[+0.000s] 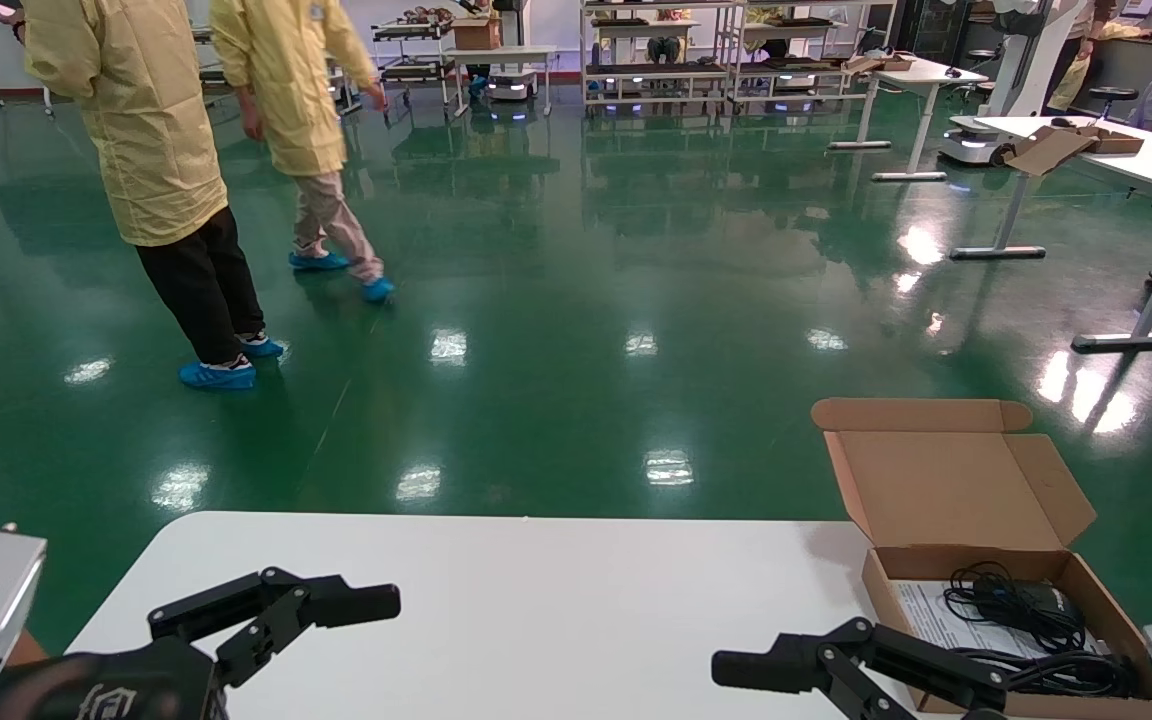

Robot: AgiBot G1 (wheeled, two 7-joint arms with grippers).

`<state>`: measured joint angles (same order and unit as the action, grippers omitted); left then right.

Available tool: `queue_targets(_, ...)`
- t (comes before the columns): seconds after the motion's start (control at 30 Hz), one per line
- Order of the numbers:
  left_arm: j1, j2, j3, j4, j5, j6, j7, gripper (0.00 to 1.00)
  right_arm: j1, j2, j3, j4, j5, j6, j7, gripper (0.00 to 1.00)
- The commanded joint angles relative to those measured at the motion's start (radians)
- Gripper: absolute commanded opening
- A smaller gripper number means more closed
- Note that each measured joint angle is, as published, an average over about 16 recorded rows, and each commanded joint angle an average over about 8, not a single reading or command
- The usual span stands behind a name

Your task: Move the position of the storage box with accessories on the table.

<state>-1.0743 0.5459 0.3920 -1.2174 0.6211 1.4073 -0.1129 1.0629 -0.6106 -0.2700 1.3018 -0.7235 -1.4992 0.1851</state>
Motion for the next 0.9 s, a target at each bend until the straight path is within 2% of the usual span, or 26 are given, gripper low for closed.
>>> queue_targets(0.03,0.0,0.0,0.0,0.0,0.0,0.0,0.0,1.0,0.002,0.0,-0.002,-0.004,-0.001,0.001,0.001,1.0)
queue_targets(0.9,0.0,0.0,0.0,0.0,0.0,0.0,0.0,1.0,0.012,-0.001,-0.01,-0.019,-0.007,0.004,0.003,1.0)
